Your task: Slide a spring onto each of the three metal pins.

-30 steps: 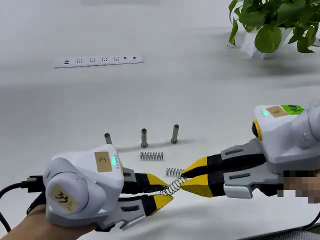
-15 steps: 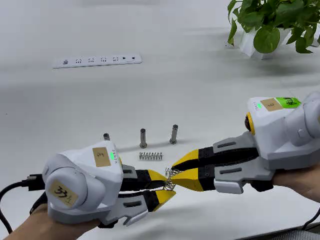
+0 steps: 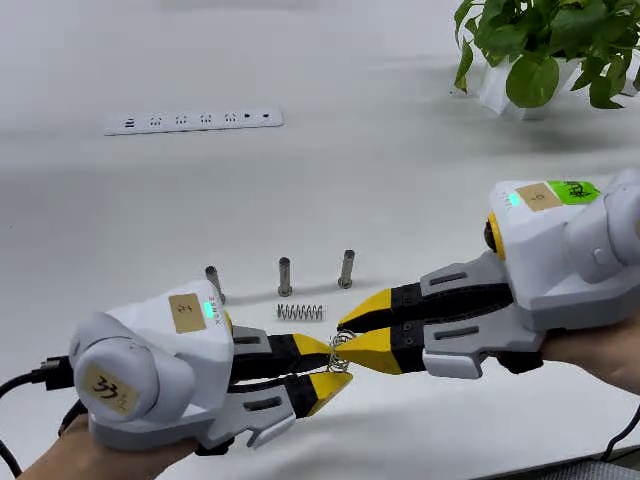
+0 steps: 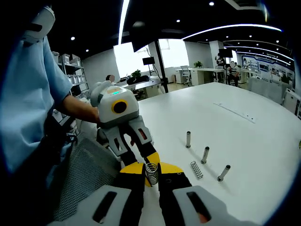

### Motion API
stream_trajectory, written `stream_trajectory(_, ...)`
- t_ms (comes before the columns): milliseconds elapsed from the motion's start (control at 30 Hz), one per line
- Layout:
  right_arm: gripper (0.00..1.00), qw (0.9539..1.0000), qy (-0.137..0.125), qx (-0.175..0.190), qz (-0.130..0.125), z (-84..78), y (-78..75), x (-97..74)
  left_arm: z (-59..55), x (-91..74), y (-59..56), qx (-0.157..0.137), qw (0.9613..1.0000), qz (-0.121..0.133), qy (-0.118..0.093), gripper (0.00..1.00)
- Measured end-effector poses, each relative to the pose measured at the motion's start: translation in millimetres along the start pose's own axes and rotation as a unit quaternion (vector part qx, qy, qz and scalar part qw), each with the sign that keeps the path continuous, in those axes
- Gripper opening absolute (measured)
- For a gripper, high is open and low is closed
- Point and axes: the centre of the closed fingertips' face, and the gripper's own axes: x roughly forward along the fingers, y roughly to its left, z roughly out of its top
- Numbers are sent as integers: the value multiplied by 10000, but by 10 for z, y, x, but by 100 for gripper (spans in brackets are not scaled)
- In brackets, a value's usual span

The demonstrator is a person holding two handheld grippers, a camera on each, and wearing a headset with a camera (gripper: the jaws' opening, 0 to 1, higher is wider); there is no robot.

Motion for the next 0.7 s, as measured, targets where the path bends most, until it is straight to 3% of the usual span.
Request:
stream_trajectory(233, 13, 9998, 170, -123, 43, -55, 1, -13, -37, -20, -21, 67, 9999, -41, 89, 9)
stream_trajectory(333, 33, 9972, 473, -584, -6, -47, -6, -22, -79, -13, -17, 178, 9995, -68, 235, 9)
stream_trajectory(433, 27, 9872, 1013, -1228, 83, -78, -10, -57, -108, -2, -28, 342, 9986, -121, 379, 9)
stream_trajectory(567, 27, 9753, 1570, -1525, 311, -155, 32, -63, -124, 13, -24, 447, 9977, -173, 484, 9)
stream_trajectory(600, 27, 9688, 1770, -1691, 382, -190, 49, -61, -127, 18, -26, 453, 9975, -195, 497, 9)
stream_trajectory(700, 27, 9560, 2108, -1966, 548, -253, 93, -29, -134, 24, -37, 504, 9970, -240, 534, 9)
